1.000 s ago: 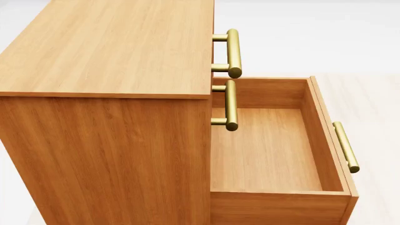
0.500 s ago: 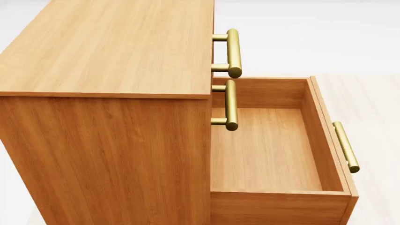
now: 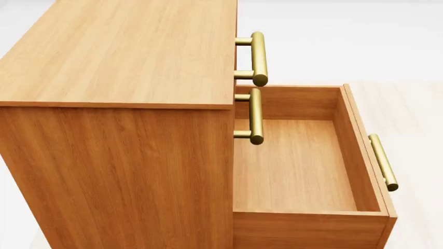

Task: Put the bowl in the bottom drawer of the cabinet and close it.

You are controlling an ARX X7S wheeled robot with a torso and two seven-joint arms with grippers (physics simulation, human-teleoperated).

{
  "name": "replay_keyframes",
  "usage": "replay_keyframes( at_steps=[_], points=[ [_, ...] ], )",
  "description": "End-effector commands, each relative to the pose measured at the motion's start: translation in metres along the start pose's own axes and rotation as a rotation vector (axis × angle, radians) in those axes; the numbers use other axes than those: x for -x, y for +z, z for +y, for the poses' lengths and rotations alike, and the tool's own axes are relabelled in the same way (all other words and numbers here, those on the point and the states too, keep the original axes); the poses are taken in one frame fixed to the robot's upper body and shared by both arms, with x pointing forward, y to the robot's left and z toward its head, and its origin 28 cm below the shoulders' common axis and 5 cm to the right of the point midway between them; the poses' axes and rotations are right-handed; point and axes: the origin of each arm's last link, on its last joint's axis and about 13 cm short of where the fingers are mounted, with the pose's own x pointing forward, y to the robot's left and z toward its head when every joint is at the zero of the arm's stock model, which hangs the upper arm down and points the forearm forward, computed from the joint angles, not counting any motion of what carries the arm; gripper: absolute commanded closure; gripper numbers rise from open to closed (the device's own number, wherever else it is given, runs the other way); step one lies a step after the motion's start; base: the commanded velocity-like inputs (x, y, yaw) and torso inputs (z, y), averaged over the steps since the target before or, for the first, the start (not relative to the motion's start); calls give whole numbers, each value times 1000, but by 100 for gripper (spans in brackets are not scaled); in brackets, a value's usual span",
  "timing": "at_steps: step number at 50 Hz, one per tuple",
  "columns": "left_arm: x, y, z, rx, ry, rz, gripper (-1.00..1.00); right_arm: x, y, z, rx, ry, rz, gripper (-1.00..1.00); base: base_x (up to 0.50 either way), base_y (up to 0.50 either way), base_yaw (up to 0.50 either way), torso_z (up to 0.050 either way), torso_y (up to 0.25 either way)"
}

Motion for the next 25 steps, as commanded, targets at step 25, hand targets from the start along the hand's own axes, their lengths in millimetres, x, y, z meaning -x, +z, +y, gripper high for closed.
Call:
replay_keyframes(
  at_steps=[25],
  points=[
    [1,1,0,1,-1,-1,-100,6,49,58,17,205,-3,100,0,0,0,0,0]
  ],
)
